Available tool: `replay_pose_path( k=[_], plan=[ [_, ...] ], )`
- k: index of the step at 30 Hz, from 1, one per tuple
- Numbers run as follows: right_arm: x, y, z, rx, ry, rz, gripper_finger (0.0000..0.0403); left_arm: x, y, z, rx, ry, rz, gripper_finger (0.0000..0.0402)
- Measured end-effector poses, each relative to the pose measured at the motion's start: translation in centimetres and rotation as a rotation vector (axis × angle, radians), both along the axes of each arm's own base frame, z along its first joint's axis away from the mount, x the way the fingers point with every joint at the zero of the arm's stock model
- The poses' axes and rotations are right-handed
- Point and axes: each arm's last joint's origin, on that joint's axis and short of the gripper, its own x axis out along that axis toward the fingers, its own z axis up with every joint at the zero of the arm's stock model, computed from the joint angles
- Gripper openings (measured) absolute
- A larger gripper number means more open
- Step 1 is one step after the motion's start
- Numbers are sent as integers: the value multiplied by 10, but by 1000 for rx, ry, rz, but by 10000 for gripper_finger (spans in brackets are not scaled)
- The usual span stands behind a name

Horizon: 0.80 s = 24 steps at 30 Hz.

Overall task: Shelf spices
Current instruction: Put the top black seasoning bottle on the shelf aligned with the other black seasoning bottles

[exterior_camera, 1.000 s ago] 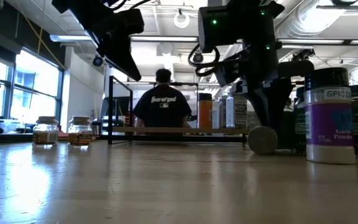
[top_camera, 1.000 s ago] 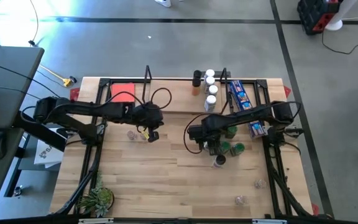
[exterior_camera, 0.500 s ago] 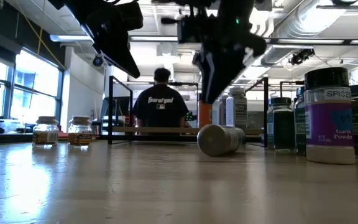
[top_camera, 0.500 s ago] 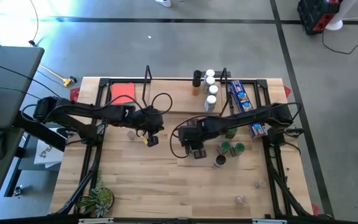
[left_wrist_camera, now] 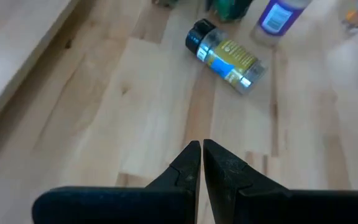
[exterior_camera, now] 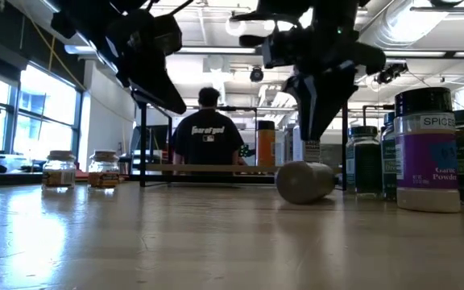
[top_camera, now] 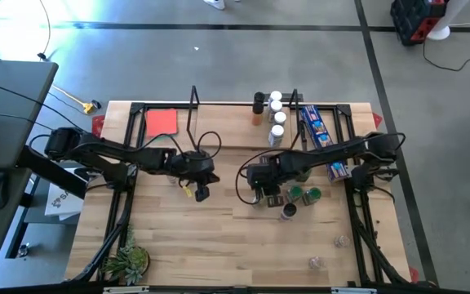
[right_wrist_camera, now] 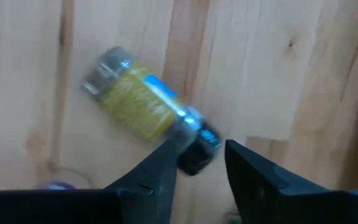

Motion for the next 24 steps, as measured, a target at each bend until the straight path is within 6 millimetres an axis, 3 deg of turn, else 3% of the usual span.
replay_pose_path(
  k=[7,12,18,24],
  plan=[
    [4,5,-14,-35,54,415,222,-6,-2,-12,-64,40,9,15],
    [7,14,-33,-39,119,593,267,-8,-6,-14,-58,49,-8,15],
    [11,16,-49,-10,165,658,259,-8,-6,-15,-42,50,-21,15],
    [17,14,-49,-18,115,656,204,-8,-6,-15,-42,51,-21,15]
  ],
)
